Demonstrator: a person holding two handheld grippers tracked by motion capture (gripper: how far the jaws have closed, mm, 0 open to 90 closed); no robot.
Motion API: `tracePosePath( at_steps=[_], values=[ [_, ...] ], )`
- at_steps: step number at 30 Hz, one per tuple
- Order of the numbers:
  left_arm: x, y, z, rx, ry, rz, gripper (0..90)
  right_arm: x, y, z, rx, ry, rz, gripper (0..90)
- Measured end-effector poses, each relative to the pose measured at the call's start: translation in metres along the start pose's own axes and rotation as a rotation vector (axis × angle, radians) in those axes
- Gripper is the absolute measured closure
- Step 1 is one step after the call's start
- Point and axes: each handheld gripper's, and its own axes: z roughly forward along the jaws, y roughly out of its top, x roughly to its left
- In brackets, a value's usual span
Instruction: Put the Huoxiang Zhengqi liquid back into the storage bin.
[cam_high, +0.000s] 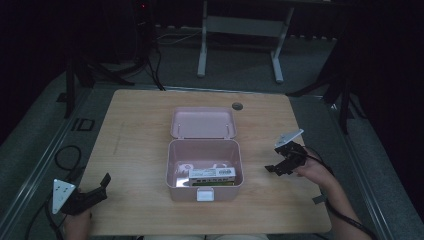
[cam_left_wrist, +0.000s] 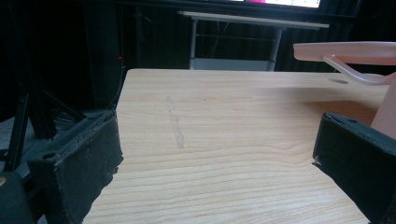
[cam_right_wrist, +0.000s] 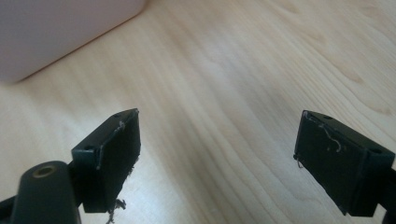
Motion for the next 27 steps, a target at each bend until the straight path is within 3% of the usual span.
tracePosePath(
  at_steps=[3, 5, 10, 14, 15, 16, 17, 19, 20, 24, 27],
  values=[
    [0.0, 0.0, 0.0, 0.0, 0.0, 0.0, 1.0, -0.002, -0.008, 0.002, -0.037, -0.006, 0.034, 13.8],
    [0.0, 0.0, 0.0, 0.0, 0.0, 0.0, 1.0, -0.004, -0.025, 0.008, -0.099, -0.054, 0.101, 13.5],
    [0.0, 0.0, 0.0, 0.0, 0.0, 0.0, 1.0, -0.006, -0.04, 0.013, -0.152, -0.073, 0.163, 13.3],
    [0.0, 0.0, 0.0, -0.001, 0.0, -0.001, 1.0, -0.006, -0.054, 0.017, -0.199, -0.154, 0.207, 13.1],
    [0.0, 0.0, 0.0, -0.001, 0.0, -0.001, 1.0, -0.007, -0.06, 0.017, -0.223, -0.192, 0.241, 13.0],
    [0.0, 0.0, 0.0, -0.002, 0.0, -0.001, 1.0, -0.007, -0.06, 0.017, -0.223, -0.192, 0.241, 13.0],
    [0.0, 0.0, 0.0, -0.002, 0.0, -0.001, 1.0, -0.008, -0.065, 0.018, -0.245, -0.237, 0.273, 12.9],
    [0.0, 0.0, 0.0, -0.002, 0.0, -0.001, 1.0, -0.008, -0.065, 0.018, -0.245, -0.237, 0.273, 12.9],
    [0.0, 0.0, 0.0, -0.001, 0.001, -0.001, 1.0, -0.01, -0.072, 0.02, -0.255, -0.276, 0.32, 12.9],
    [0.0, 0.0, 0.0, -0.001, 0.001, -0.001, 1.0, -0.011, -0.075, 0.021, -0.266, -0.319, 0.356, 12.9],
    [0.0, 0.0, 0.0, -0.002, 0.0, -0.002, 1.0, -0.011, -0.079, 0.02, -0.314, -0.35, 0.397, 13.0]
  ],
)
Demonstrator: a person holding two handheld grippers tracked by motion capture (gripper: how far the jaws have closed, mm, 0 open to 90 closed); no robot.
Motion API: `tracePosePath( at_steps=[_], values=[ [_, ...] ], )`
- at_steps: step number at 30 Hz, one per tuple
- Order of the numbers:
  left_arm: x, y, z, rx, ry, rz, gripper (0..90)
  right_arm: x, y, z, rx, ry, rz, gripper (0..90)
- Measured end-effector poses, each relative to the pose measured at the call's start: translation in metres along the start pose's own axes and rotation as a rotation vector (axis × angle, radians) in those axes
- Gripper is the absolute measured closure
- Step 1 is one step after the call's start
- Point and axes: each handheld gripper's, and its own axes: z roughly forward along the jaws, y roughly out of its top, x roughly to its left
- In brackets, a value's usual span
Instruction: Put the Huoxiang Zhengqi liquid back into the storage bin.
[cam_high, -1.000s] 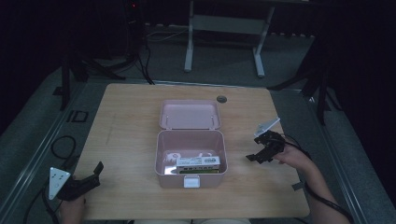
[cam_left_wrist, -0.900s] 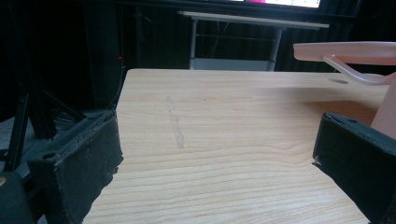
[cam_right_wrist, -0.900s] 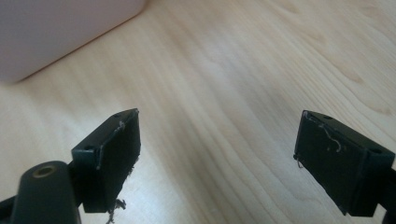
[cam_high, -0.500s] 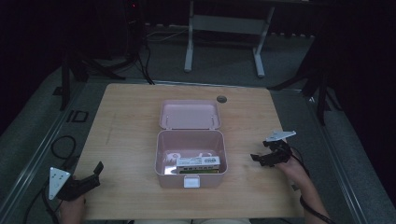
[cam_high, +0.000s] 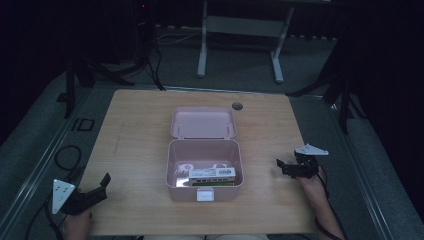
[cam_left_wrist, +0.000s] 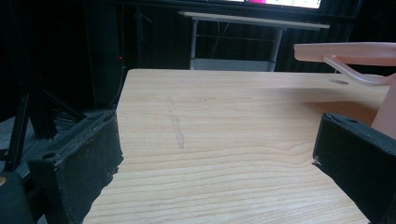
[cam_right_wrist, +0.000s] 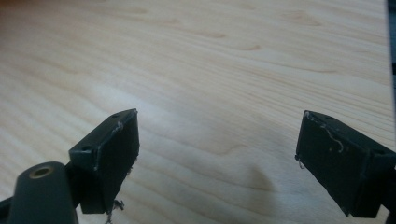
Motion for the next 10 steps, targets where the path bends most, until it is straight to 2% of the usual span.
tracePosePath(
  at_steps=[3, 8, 10],
  values=[
    [-0.0001, 0.0, 0.0001, 0.001, 0.0, 0.001, 1.0, -0.0019, -0.0027, 0.0001, -0.013, -0.002, 0.022, 13.0],
    [0.0, 0.0, 0.0002, 0.0, 0.004, -0.003, 1.0, -0.0045, -0.0061, -0.0031, -0.053, -0.036, 0.049, 13.3],
    [0.0001, 0.0, 0.0002, 0.001, 0.003, -0.002, 1.0, -0.0064, -0.0063, -0.0035, -0.053, -0.031, 0.065, 13.3]
  ],
)
